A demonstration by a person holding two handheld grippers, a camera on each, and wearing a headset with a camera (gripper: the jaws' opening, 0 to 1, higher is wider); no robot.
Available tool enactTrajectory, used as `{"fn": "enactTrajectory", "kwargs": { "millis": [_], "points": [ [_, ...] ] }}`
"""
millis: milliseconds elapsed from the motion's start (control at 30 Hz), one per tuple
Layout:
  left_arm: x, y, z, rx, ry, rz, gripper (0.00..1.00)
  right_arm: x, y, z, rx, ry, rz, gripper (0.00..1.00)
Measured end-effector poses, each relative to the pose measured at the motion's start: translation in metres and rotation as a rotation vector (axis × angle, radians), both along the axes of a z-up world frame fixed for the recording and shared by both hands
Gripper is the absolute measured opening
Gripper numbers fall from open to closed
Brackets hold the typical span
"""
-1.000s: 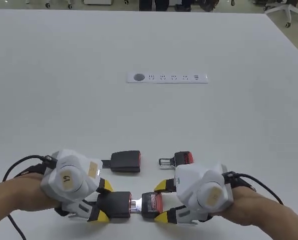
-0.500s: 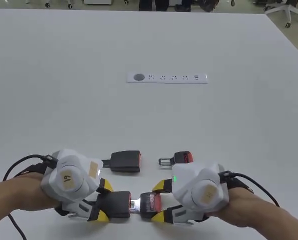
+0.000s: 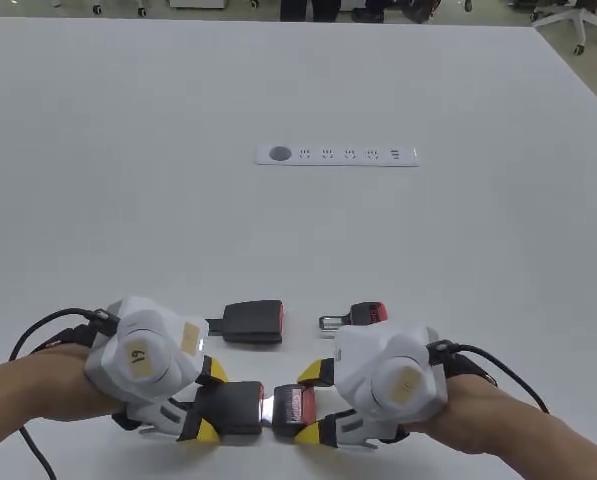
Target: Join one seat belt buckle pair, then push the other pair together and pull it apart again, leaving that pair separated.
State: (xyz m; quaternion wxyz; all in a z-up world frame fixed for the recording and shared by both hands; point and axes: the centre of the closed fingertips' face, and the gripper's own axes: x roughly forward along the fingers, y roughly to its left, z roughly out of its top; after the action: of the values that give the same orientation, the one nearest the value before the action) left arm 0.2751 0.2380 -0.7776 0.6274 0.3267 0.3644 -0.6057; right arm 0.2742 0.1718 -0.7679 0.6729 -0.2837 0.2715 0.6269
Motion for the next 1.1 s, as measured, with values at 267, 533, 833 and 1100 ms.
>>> {"fn": "enactTrajectory", "kwargs": {
  "millis": [267, 533, 833, 1100],
  "points": [
    [0.000, 0.000, 0.000, 0.005, -0.001, -0.003, 0.32, -0.010, 0.008, 0.006, 0.004, -0.004, 0.010, 0.27],
    [0.001, 0.000, 0.000, 0.003, 0.000, 0.002, 0.32, -0.012, 0.004, 0.006, 0.012, -0.011, 0.009, 0.27],
    [0.001, -0.002, 0.000, 0.019, -0.004, 0.021, 0.33, -0.007, 0.000, 0.002, 0.008, -0.008, 0.017, 0.28],
    [0.001, 0.000, 0.000, 0.011, -0.010, 0.008, 0.33, -0.001, -0.002, 0.000, 0.020, -0.003, 0.019, 0.28]
  ]
}}
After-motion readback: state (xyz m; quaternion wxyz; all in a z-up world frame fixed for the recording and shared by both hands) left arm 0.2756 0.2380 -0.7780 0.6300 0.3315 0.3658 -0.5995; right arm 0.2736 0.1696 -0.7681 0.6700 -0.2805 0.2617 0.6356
